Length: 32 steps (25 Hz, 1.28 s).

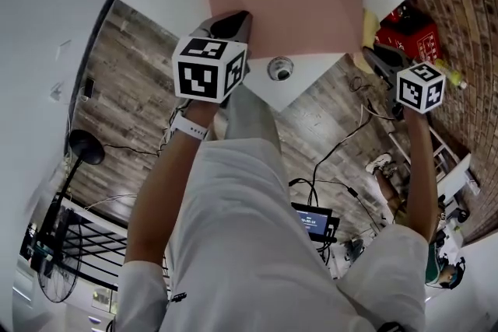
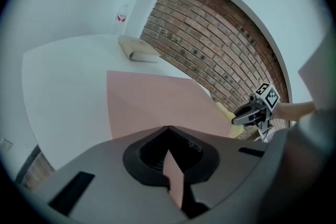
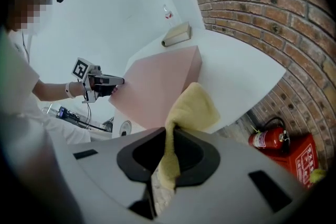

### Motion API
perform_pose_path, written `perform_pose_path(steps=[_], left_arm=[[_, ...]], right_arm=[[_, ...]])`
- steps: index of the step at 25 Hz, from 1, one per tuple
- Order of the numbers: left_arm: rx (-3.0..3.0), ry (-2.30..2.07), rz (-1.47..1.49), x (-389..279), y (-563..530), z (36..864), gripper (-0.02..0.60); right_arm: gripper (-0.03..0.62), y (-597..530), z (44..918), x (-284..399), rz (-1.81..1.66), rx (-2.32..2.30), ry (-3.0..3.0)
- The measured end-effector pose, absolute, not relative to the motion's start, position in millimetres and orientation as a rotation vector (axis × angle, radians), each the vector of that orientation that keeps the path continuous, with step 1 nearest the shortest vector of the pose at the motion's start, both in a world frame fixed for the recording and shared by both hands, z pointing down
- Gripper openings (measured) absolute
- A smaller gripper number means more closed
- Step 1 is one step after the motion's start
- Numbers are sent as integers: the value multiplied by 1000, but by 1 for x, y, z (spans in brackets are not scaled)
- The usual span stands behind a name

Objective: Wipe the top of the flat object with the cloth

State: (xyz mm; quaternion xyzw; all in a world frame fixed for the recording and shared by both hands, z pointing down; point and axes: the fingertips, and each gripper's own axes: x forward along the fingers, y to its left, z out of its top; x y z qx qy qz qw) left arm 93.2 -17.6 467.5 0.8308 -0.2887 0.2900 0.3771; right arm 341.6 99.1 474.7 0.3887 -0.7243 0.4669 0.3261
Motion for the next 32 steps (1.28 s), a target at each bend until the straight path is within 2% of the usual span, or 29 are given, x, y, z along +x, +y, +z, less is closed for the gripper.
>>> perform_pose_path(steps=[7,14,32], left_arm=[[2139,-745,734,92,-18,466,18],[2147,-700,755,98,-15,467,18],[2194,-617,776,101,-10,464,18]], right_arm=[[52,141,483,322,1238,1123,-1785],[52,141,486,258,1282,1133,-1896],[52,114,486,97,1086,813,-2164]])
